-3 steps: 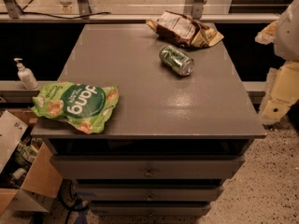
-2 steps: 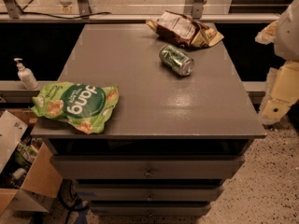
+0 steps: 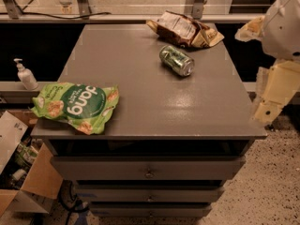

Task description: Pick green rice chip bag

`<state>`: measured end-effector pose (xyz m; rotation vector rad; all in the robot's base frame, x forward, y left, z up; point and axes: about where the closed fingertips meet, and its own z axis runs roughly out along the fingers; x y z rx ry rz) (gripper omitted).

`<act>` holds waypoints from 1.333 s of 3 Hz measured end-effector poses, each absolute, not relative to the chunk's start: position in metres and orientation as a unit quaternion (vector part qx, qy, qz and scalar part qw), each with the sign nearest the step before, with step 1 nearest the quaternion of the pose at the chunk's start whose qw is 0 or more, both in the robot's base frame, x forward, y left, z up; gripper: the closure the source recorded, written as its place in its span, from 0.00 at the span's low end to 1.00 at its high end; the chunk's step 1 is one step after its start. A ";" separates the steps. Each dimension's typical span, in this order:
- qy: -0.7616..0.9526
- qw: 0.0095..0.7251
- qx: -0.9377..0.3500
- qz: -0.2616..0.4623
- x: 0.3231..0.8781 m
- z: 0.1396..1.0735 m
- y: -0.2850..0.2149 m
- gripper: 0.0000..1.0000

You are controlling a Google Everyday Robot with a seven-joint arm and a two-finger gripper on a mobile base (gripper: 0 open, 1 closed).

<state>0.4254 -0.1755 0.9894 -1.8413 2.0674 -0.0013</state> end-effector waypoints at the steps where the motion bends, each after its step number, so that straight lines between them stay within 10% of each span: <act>1: 0.680 0.222 -0.698 0.035 0.400 1.006 -0.121 0.00; 4: 0.664 0.244 -0.704 0.065 0.411 0.985 -0.089 0.00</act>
Offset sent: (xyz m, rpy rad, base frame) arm -0.0187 0.0402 0.0092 0.0592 -0.0135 0.1144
